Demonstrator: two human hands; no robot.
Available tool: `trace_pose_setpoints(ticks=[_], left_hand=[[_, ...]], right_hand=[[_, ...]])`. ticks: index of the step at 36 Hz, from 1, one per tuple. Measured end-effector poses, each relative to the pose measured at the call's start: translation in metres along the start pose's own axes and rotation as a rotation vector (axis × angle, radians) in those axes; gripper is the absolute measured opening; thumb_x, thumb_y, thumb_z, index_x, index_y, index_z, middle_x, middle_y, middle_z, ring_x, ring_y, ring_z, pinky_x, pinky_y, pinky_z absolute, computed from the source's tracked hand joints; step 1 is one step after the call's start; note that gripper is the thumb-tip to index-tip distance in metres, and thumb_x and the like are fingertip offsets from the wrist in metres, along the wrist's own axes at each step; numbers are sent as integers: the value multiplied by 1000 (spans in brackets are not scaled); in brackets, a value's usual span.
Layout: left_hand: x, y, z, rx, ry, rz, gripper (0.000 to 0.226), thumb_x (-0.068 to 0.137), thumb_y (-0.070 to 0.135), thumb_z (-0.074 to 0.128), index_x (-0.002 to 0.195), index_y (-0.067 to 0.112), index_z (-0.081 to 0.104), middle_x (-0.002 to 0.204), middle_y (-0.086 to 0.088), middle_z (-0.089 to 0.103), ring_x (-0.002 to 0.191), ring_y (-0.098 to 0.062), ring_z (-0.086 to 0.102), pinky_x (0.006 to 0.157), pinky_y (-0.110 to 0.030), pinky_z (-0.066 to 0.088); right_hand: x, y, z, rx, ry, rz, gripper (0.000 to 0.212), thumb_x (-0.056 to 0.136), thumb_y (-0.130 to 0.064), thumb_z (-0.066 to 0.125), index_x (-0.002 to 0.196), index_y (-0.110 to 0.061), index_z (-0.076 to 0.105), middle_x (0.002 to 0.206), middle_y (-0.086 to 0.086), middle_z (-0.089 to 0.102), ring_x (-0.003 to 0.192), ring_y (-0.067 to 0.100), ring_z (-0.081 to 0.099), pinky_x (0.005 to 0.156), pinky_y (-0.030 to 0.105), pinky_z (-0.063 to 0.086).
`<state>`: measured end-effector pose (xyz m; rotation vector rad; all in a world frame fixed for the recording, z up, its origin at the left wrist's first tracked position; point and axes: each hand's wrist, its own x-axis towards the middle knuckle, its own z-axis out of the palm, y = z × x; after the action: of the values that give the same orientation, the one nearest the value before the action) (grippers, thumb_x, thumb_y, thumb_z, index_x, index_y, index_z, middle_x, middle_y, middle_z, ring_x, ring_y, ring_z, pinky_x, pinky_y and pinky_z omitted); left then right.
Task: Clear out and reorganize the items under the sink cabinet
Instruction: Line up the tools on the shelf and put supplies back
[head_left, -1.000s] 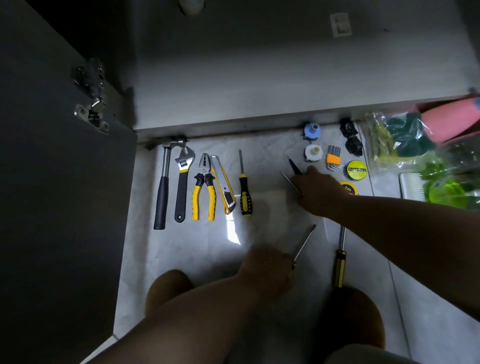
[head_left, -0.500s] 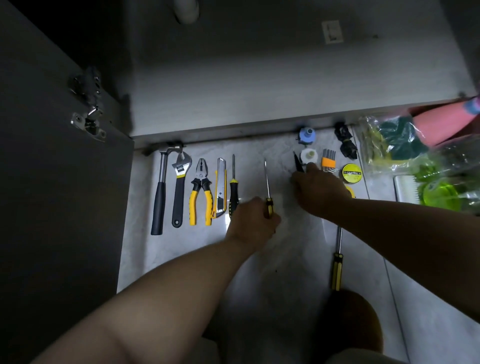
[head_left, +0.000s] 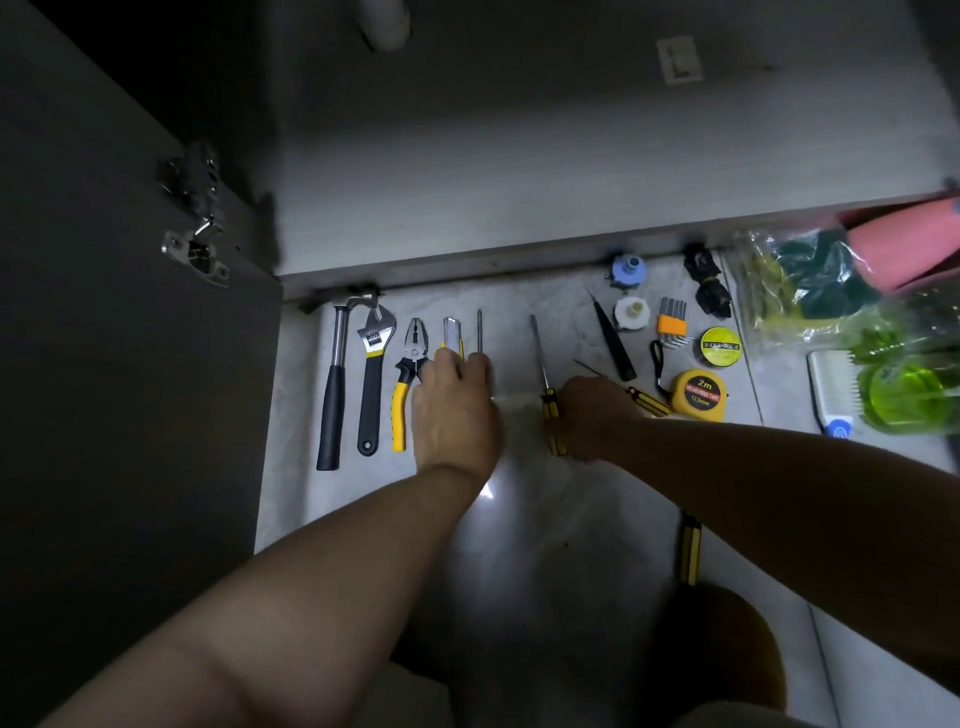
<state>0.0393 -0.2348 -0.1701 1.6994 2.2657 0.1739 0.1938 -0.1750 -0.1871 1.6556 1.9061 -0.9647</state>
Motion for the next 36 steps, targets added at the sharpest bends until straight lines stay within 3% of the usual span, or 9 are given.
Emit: trace_pose_setpoints(ticks=[4,8,10,17,22,28,32,36], left_hand=[[1,-19,-10,88,-85,41,44,91,21,59,134,25,51,125,-5,43,109,-27,46,89,-36,43],[-1,-21,-13,6,-181,22,51,86,14,62,135,24,52,134,-5,38,118,-28,42,84,-39,50],[-1,-19,-13,-27,-188,2,49,85,11,63,132,23,53,134,-5,37,118,-29,41,82,-41,52],[0,-21,-10,-43,-181,1,48,84,8,66,129,20,57,135,-5,38,117,-29,41,82,-39,53],[-1,-20,-7,-38,-166,-1,50,88,3,64,133,21,56,136,-5,38,117,-27,41,81,-36,51],[-2,-20,-4,-40,-144,-5,55,87,-3,59,137,22,53,134,-5,38,115,-27,40,79,-35,50],[-1,-19,-2,49,-45,53,50,84,7,63,132,22,58,124,-5,48,106,-28,48,84,-35,43],[3,-6,6,74,9,275,44,87,24,65,131,29,62,113,0,57,104,-26,52,81,-36,42]], right_hand=[[5,-8,3,50,61,26,23,86,-27,61,70,-17,49,71,-1,54,74,24,58,61,28,41],[8,-11,1,76,85,-8,14,91,-31,58,86,-21,51,94,8,63,94,30,64,68,30,40],[11,-12,1,83,93,-24,14,94,-32,57,88,-20,52,102,10,66,93,29,62,69,31,39],[-1,4,-16,-14,147,-83,28,95,-50,51,91,-23,48,86,0,56,77,21,54,66,33,42],[-13,34,-42,-241,308,-102,24,93,-31,55,110,-15,54,100,7,62,86,27,64,73,40,56],[-25,51,-46,-550,147,31,21,91,-24,59,110,-18,66,101,4,68,94,28,70,76,39,59],[-23,50,-37,-512,129,23,23,92,-19,59,113,-17,68,102,5,69,95,28,70,73,37,57],[-13,37,-36,-260,139,-14,23,91,-30,60,107,-15,67,97,6,65,92,27,68,79,40,59]])
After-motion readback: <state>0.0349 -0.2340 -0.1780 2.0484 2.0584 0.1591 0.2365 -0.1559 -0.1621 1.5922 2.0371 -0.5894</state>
